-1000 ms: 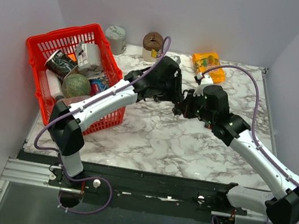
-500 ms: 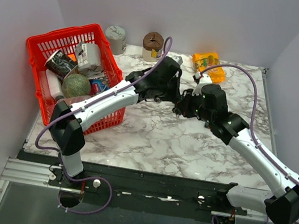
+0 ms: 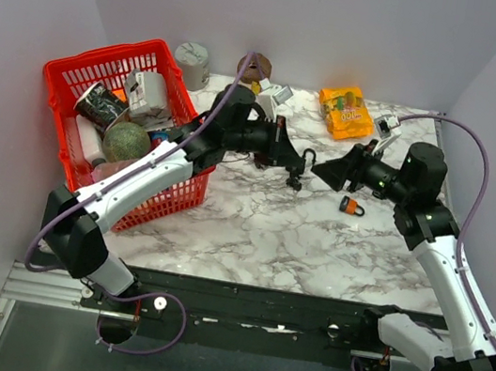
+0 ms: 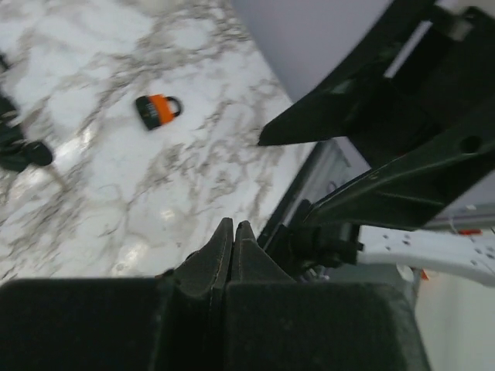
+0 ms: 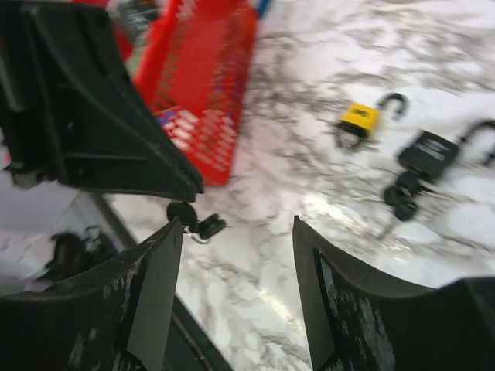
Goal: Unlock with the key
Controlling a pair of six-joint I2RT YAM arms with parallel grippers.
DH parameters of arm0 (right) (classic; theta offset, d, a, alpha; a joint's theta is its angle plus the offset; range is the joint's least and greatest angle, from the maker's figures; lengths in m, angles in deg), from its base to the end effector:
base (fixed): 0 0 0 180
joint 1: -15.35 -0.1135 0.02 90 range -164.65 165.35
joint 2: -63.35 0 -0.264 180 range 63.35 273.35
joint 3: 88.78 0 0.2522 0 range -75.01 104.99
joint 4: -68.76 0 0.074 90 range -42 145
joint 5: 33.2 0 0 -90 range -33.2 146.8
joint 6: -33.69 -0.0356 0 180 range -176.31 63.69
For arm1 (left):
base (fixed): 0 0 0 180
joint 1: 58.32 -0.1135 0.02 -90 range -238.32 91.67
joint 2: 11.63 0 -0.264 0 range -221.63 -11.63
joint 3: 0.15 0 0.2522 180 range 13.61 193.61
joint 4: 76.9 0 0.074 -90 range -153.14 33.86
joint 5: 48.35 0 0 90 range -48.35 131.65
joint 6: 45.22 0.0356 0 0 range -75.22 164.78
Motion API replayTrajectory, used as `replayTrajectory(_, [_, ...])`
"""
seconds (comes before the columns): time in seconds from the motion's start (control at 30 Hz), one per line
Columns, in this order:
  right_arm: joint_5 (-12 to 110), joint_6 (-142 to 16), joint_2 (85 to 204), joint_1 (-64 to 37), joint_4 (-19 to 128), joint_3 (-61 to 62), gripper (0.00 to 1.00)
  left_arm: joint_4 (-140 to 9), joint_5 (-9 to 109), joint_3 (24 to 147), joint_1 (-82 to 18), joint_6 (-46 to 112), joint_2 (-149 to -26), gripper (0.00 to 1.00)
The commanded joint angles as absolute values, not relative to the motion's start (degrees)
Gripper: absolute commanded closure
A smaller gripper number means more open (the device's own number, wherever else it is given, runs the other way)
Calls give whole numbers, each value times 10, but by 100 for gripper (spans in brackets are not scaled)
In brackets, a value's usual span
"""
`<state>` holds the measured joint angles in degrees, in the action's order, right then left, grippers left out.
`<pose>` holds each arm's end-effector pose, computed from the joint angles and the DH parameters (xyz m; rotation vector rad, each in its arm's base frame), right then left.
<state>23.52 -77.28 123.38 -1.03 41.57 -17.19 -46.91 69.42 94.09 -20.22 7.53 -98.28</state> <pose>0.2201 0.0850 0.3648 -0.3480 1.8814 0.9816 0.2668 -0.2303 0.3702 0.3692 2.1328 -1.2915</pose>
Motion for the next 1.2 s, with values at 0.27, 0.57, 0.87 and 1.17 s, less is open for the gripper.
replayTrajectory(0.27, [-71,-879,1246,-10,546,-148,39,-735,953,871,-245,-31,-911,100])
replayTrajectory(0.57, [-45,-901,1264,-40,588,-153,52,-730,956,863,-246,-32,-908,100])
replayTrajectory(0.87, [-44,-944,1280,-61,636,-162,66,-736,950,857,-246,-35,-907,100])
replayTrajectory(1.17, [-46,-948,1284,-65,636,-172,69,-739,941,846,-245,-35,-902,100])
